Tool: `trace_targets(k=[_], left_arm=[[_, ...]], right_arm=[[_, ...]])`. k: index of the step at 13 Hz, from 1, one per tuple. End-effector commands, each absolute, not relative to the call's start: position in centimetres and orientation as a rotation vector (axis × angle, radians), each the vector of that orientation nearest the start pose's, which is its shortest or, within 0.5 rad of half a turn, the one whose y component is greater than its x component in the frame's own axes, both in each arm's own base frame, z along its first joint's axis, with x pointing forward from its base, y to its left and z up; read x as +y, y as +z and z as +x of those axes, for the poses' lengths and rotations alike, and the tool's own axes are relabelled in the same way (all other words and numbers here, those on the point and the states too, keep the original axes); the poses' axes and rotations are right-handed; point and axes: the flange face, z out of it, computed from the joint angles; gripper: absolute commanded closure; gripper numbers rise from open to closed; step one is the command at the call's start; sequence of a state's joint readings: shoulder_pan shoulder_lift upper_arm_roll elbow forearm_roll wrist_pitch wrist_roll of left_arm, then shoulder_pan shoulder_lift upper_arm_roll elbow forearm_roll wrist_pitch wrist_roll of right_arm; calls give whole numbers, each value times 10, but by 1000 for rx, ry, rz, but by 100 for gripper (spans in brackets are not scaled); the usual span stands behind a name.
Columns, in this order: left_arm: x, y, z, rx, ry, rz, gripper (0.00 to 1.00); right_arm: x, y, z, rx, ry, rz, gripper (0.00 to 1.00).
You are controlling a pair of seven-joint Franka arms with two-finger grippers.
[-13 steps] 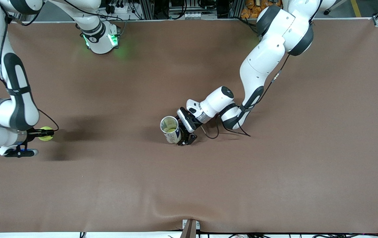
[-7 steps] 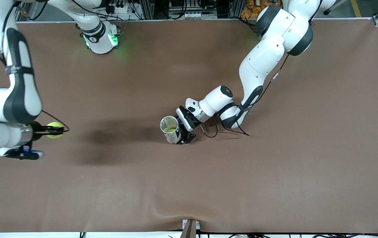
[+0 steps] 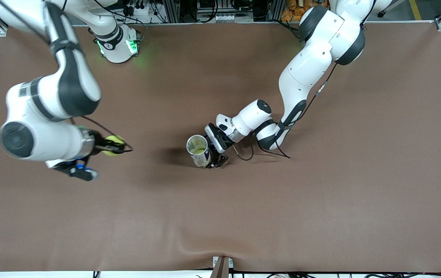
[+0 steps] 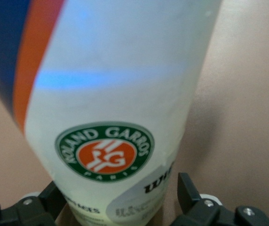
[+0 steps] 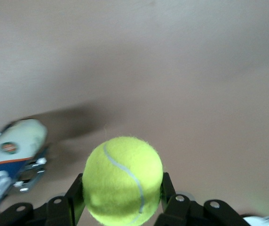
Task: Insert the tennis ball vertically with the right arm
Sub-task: 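Move the ball over the tube and release it with the right gripper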
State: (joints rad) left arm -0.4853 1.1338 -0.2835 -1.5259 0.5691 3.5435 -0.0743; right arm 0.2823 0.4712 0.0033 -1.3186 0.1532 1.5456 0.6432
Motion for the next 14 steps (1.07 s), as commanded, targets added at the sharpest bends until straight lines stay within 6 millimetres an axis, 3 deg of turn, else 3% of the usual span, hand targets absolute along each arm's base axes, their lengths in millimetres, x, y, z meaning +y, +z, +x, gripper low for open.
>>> trace_targets(k=[1,3,5,7,9,14], left_arm=[[-494,123,505,1704,-1491,-2839,0],[-492,126,506,1722,-1505,-2827,0],[-492,126,507,1717,-1505,-2833,0],[-496,129,504,1720,-1512,-2843,0],[-496,129,504,1720,-1512,-2843,0],[-496,128,504,1715,-1512,-2848,0]], right_arm=[[265,470,624,684,379,-3003,100],[317,471,617,787,256,-2951,100],[369,453,607,857,177,-2909,100],[404,441,596,896,140,-2886,100],[419,431,591,924,111,-2878,100],[419,426,593,926,112,-2883,100]])
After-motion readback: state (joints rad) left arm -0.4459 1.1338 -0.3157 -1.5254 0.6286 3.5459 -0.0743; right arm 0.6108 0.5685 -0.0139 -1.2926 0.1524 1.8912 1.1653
